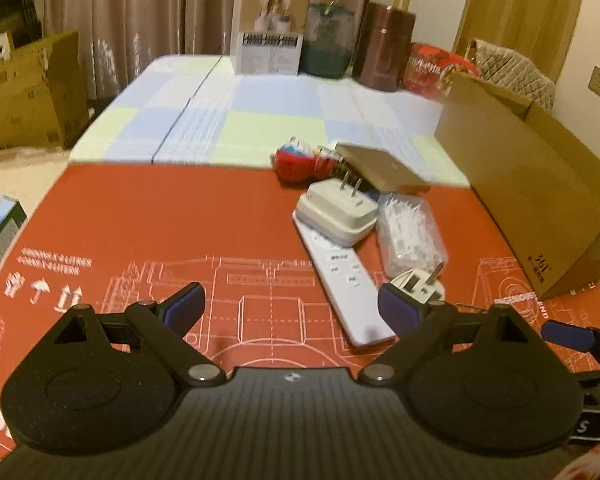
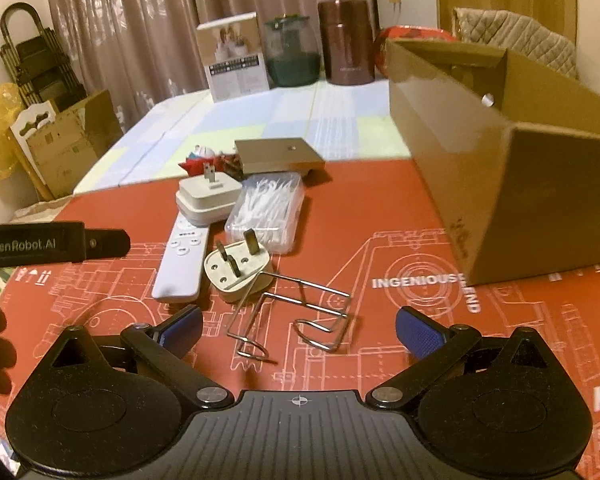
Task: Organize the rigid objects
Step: 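Move the right tool down toward the silver wire rack, then close the right tool on the silver wire rack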
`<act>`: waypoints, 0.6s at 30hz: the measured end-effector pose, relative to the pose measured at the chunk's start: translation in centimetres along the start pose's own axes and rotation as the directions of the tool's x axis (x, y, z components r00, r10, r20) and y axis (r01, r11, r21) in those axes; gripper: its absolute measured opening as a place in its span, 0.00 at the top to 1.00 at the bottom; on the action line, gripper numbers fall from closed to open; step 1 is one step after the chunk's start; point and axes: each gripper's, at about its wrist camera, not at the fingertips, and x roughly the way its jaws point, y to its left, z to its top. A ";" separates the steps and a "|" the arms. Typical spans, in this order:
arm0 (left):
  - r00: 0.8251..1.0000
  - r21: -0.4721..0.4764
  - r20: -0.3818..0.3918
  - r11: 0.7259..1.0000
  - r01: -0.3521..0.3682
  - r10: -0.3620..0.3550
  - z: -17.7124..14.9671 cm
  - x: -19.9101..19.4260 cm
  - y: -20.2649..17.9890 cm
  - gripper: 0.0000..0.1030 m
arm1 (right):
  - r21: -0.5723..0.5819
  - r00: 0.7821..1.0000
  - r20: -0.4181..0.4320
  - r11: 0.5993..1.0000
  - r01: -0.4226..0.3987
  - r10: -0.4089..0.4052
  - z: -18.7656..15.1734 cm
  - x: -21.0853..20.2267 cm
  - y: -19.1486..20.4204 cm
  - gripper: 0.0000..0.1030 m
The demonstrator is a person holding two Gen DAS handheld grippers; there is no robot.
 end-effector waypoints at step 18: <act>0.998 -0.037 -0.004 0.997 0.061 -0.061 -0.1 1.2 0.6 0.11 | -0.017 0.997 -0.002 0.997 0.076 -0.076 0.0 3.0 0.2 0.34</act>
